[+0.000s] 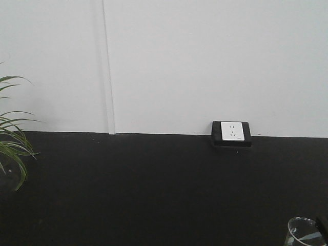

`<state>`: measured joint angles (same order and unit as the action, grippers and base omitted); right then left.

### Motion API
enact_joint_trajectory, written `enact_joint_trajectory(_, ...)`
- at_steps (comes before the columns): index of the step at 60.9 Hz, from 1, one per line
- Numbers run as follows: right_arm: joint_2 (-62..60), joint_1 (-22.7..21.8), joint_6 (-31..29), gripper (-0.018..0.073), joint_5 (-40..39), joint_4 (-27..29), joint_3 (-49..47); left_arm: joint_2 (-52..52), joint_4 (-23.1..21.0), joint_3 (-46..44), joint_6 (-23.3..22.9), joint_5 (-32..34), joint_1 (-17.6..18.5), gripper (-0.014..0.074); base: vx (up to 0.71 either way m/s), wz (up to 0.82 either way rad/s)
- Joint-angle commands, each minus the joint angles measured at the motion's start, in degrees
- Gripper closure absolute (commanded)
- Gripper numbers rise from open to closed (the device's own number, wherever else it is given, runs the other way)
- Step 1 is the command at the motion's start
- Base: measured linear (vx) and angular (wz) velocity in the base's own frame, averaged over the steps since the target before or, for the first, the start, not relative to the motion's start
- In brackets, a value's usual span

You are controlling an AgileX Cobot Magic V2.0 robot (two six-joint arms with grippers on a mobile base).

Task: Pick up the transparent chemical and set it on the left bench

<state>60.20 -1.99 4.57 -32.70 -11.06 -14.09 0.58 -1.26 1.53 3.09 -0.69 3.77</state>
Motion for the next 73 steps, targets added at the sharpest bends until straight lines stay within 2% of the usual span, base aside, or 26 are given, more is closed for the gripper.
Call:
enact_joint_trajectory(1, -9.54, -0.34, 5.99, 0.0529, 6.51, -5.10, -1.23, 1.10, -0.04, 0.93, -0.45, 4.49, 0.10, 0.0600, 0.00, 0.00)
enact_joint_trajectory(13, -28.00, -0.34, 15.28, 0.0529, 22.36, -12.80, -1.23, 1.10, -0.04, 0.93, -0.45, 4.49, 0.10, 0.0600, 0.00, 0.00)
enact_joint_trajectory(26, -39.26, -0.34, 16.09, 0.0529, 32.70, -13.28, -1.23, 1.10, -0.04, 0.93, -0.45, 4.49, 0.10, 0.0600, 0.00, 0.00)
enact_joint_trajectory(73, -42.08, -0.34, 16.09, 0.0529, 34.27, -13.28, -1.23, 1.10, -0.04, 0.93, -0.45, 4.49, 0.10, 0.0600, 0.00, 0.00)
